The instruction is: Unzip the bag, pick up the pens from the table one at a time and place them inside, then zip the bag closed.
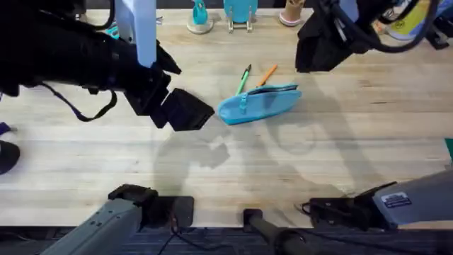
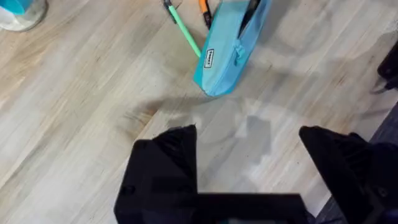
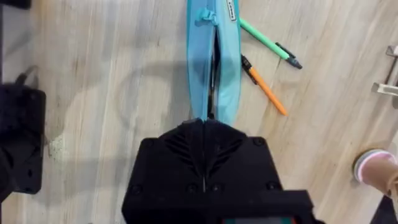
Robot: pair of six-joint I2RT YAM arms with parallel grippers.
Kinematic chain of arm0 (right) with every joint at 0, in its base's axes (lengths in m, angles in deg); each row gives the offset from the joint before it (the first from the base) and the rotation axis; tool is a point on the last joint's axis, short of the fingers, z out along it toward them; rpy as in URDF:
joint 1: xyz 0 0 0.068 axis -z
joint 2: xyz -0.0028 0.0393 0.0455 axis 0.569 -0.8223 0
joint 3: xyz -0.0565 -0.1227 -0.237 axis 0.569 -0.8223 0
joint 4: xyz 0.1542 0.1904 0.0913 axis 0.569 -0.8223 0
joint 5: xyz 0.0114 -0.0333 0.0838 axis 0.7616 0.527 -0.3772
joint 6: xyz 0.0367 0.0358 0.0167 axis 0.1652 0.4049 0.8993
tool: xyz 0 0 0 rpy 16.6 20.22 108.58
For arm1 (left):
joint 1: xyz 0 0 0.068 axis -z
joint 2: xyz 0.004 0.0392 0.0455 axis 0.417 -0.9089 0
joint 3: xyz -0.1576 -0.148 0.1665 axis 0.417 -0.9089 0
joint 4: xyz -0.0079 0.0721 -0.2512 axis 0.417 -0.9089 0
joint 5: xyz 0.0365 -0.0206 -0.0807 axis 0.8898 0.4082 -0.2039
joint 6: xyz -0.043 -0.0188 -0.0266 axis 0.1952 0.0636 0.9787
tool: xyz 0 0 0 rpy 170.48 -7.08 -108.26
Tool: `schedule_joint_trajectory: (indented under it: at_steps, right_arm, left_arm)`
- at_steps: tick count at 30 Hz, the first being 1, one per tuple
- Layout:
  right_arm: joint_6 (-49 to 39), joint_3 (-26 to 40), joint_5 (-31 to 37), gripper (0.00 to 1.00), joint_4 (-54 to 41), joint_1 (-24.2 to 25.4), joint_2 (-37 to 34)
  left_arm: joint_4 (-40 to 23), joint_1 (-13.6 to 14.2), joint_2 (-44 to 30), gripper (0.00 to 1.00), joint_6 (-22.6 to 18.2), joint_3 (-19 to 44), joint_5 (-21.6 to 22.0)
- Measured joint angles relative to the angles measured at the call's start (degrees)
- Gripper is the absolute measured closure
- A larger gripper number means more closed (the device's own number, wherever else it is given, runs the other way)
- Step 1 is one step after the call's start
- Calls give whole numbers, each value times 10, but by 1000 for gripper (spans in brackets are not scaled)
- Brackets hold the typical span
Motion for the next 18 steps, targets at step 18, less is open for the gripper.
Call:
schedule_joint_trajectory:
  at_steps: [18]
  right_arm:
    - [0,-26,-1,969,38,-14,-51]
  left_arm:
    - [0,0,0,6,0,0,0]
